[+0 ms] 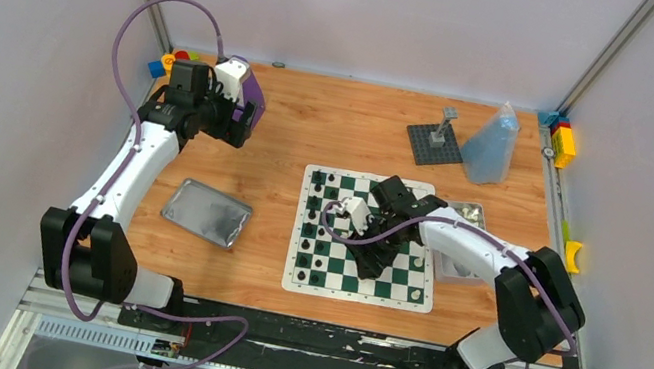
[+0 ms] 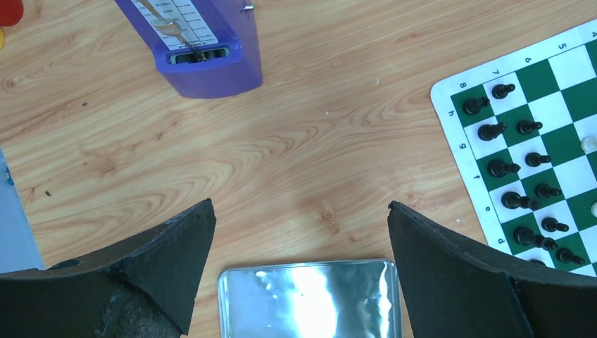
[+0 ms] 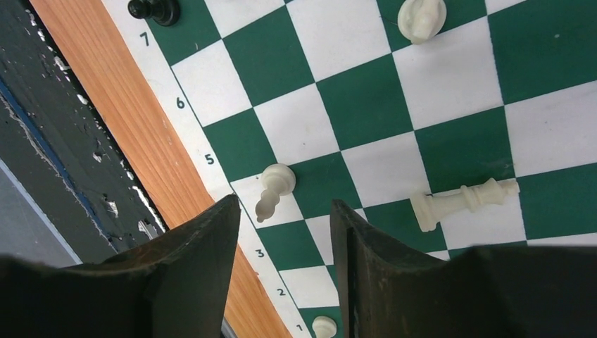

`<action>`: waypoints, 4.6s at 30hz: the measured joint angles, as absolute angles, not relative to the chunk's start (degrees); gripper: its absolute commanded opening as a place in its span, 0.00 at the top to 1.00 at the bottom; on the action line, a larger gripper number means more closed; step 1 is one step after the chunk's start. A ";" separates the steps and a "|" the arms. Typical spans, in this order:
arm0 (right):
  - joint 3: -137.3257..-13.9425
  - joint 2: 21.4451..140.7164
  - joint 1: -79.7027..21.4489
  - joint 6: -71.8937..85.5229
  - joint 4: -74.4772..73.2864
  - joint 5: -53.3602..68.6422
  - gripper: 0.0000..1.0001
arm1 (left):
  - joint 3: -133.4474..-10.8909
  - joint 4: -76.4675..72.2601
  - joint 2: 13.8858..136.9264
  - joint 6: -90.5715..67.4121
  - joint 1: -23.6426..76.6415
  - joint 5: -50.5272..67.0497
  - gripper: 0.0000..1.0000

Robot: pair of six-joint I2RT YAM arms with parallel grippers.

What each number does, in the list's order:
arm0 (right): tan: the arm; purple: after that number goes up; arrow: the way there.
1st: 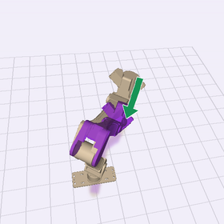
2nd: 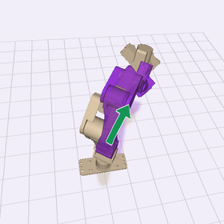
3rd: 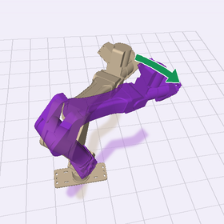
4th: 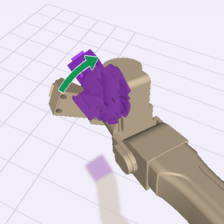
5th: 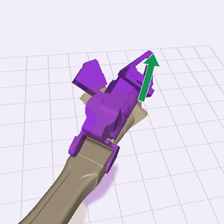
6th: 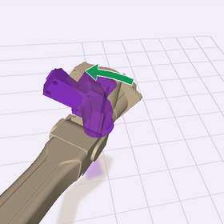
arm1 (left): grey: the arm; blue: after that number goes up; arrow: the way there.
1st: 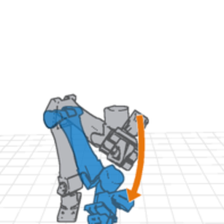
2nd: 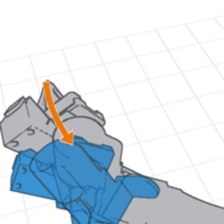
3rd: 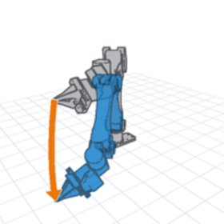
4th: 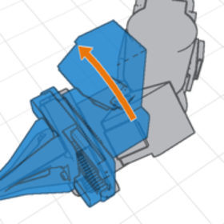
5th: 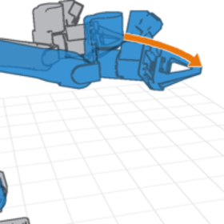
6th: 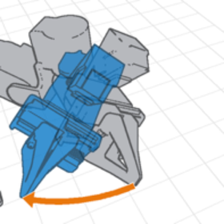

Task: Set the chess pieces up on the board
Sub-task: Place the chess piece on the chessboard, then pick up the chess piece from the chessboard, then place the chess piece on the chessboard, then pick up the chess piece from the chessboard.

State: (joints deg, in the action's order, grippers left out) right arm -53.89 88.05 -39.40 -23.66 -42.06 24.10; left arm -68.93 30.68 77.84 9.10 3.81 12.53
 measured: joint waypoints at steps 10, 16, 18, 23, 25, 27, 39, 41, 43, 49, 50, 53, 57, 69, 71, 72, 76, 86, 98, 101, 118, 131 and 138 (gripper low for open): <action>-53.60 90.30 -40.34 -23.73 -41.32 24.62 0.89 | -68.93 30.68 77.84 9.21 3.81 12.51 0.00; -53.60 89.41 -40.36 -24.16 -42.26 23.92 1.00 | -68.93 30.70 77.84 9.23 3.81 12.34 0.00; -53.58 87.79 -40.01 -24.40 -43.05 22.96 1.00 | -68.93 30.68 77.84 9.23 3.81 12.34 0.00; -53.95 83.53 -36.01 -25.52 -44.95 21.10 1.00 | -68.93 30.68 77.84 9.23 3.81 12.34 0.00; -55.13 83.20 -32.93 -25.85 -45.67 20.14 1.00 | -68.93 30.68 77.84 9.23 3.81 12.34 0.00; -57.17 83.61 -29.63 -26.04 -46.17 18.81 1.00 | -68.93 30.68 77.87 9.23 3.81 12.36 0.00; -69.54 96.49 -18.31 -26.02 -45.76 13.52 1.00 | -68.93 30.68 77.84 9.23 3.77 12.40 0.00; -70.52 98.52 -18.06 -26.04 -45.65 12.82 1.00 | -68.93 30.68 77.84 9.23 3.77 12.40 0.00; -71.18 100.29 -17.72 -26.04 -45.54 12.12 1.00 | -68.93 30.68 77.84 9.23 3.77 12.38 0.00; -72.03 103.37 -16.45 -26.11 -45.34 10.83 1.00 | -68.93 30.68 77.84 9.26 3.77 12.38 0.00; -72.07 103.63 -16.29 -26.13 -45.25 10.63 1.00 | -68.93 30.68 77.84 9.28 3.77 12.38 0.00; -72.12 104.29 -15.88 -26.37 -45.12 10.13 0.99 | -68.93 30.65 77.84 9.30 3.77 12.38 0.00; -72.25 104.60 -15.42 -26.70 -45.10 9.85 0.99 | -68.93 30.68 77.84 9.30 3.77 12.38 0.00; -72.29 104.64 -14.33 -27.14 -45.04 9.50 0.85 | -68.93 30.65 77.84 9.32 3.77 12.38 0.00; -72.29 104.64 -14.31 -27.14 -45.01 9.52 0.68 | -68.93 30.65 77.84 9.32 3.77 12.38 0.00; -72.29 104.64 -14.31 -27.18 -45.01 9.50 0.61 | -68.93 30.65 77.84 9.32 3.77 12.38 0.00; -72.42 104.64 -14.26 -26.98 -44.97 9.56 0.49 | -68.93 30.65 77.84 9.32 3.77 12.38 0.00; -78.30 104.55 -13.82 -26.46 -45.10 9.54 0.46 | -68.93 30.65 77.84 9.32 3.77 12.51 0.00; -88.71 113.01 -12.16 -26.04 -45.56 9.50 0.48 | -68.55 30.65 77.84 9.32 3.77 12.93 0.00; -88.92 114.34 -11.97 -26.02 -46.52 9.45 0.53 | -68.55 30.63 77.84 9.32 3.77 12.99 0.00; -88.92 116.81 -11.92 -26.09 -49.30 8.40 0.71 | -68.27 30.61 77.84 9.32 3.77 13.02 0.00; -88.92 117.40 -11.92 -26.30 -51.03 8.21 0.77 | -68.27 30.52 77.84 9.32 3.77 12.99 0.00; -88.92 117.56 -11.92 -26.24 -51.75 8.75 0.87 | -68.25 30.50 77.84 9.32 3.77 12.97 0.00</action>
State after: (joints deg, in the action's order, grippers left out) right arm -88.92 117.56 -11.92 -26.24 -51.75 8.75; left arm -68.25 30.50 77.84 9.32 3.77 12.97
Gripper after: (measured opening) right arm 0.164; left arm 0.998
